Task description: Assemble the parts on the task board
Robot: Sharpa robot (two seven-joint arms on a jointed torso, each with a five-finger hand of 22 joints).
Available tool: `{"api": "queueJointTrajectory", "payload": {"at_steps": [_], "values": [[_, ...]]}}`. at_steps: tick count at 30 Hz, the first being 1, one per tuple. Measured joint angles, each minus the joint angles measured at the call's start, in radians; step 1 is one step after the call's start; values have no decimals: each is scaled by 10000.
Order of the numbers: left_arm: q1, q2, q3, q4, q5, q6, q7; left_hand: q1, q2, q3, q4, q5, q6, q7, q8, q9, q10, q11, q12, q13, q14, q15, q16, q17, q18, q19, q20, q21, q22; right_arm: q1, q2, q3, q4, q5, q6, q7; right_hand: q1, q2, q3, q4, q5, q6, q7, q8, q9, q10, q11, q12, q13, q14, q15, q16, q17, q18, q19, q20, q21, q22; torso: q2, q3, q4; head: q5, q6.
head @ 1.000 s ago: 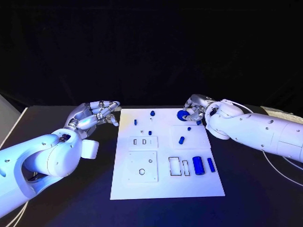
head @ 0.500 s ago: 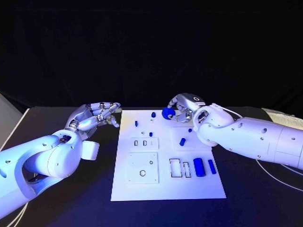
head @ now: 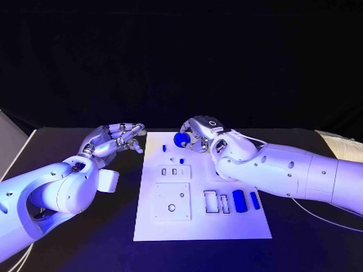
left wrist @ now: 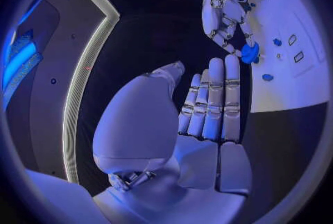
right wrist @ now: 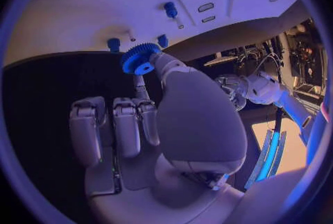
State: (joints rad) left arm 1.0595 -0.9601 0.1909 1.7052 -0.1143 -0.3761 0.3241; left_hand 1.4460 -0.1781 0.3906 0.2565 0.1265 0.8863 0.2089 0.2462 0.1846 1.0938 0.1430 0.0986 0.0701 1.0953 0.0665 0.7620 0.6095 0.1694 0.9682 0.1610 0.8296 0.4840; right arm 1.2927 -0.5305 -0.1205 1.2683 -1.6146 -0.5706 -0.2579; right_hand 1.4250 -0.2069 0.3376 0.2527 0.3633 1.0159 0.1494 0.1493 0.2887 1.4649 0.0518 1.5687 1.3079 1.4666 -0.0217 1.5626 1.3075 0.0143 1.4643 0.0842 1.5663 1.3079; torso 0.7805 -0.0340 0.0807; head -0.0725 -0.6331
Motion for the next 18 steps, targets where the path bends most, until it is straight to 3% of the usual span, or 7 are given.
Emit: {"api": "queueJointTrajectory", "payload": {"at_steps": [18], "values": [[0, 3, -1, 16, 0, 2, -14, 0, 0, 0, 0, 0, 0, 0, 0, 0, 0, 0, 0, 0, 0, 0, 0, 0, 0, 1, 0, 0, -2, -130, 495, -59, -417, -851, 202, -649, -27, -30, 10, 10, -78, 62, 3, 0, 0, -1, 1, 0, -2, 0, 1, 0, -1, 0, 36, -36, 0, -2, 5, 10, -27, 62, -44]]}}
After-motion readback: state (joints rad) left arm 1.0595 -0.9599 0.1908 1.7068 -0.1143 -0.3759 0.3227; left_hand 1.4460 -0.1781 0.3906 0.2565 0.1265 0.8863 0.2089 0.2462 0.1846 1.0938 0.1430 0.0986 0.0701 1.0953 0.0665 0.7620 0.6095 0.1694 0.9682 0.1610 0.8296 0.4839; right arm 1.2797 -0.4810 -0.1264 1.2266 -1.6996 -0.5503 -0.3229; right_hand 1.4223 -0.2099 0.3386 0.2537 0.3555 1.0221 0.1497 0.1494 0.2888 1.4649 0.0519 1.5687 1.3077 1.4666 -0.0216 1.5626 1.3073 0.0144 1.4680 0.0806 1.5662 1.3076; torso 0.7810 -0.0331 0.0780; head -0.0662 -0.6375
